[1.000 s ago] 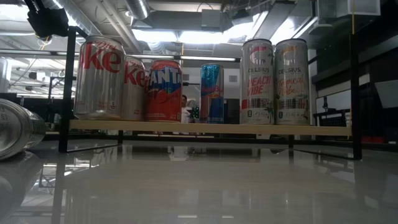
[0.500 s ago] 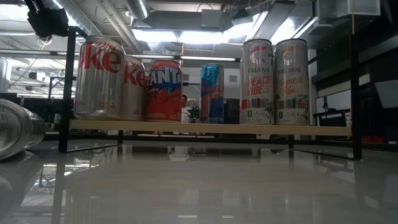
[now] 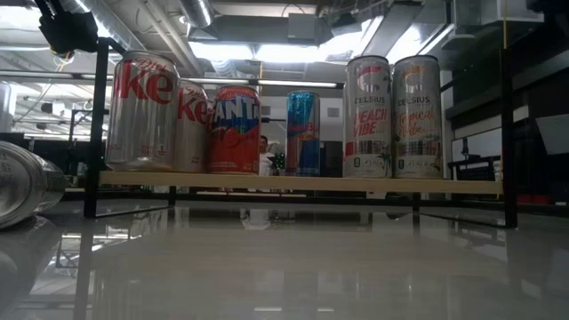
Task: Place canned beverage on shelf
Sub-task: Put the red soda can on the shelf aligned with the other red soda can
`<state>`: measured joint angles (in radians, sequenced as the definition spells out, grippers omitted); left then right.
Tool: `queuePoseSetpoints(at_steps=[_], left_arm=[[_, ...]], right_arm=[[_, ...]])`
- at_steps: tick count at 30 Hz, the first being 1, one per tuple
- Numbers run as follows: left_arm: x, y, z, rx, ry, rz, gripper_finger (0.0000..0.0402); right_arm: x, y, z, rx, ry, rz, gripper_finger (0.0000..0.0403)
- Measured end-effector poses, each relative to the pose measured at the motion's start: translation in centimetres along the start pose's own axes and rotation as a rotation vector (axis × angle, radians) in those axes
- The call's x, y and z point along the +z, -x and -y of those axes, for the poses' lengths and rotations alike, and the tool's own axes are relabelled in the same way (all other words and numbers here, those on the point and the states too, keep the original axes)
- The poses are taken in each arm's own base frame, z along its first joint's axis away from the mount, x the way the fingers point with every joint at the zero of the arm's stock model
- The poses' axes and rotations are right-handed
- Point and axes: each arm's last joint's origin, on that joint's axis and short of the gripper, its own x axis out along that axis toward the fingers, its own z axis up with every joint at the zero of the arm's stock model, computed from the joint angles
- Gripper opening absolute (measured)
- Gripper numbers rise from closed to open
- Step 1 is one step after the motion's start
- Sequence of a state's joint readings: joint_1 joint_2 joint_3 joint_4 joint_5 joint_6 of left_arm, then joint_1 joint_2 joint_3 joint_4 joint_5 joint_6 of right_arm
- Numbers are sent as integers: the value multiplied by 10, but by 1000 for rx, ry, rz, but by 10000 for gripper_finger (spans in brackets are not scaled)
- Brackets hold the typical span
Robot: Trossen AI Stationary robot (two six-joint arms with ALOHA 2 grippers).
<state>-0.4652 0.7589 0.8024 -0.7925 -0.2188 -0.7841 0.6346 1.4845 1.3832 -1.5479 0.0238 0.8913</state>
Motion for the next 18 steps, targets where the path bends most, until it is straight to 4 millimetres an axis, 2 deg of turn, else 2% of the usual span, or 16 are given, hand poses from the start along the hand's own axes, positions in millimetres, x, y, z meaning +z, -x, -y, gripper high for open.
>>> queuePoseSetpoints(at_steps=[5,8,13,18], left_arm=[[0,0,0,0,0,0,336],[0,0,0,0,0,0,336],[0,0,0,0,0,0,336],[0,0,0,0,1,0,336]], right_arm=[[-8,-20,6,58,3,-42,376],[-12,-26,10,107,-20,-4,376],[-19,-38,20,96,-28,8,376],[-19,-46,20,112,-28,35,376]])
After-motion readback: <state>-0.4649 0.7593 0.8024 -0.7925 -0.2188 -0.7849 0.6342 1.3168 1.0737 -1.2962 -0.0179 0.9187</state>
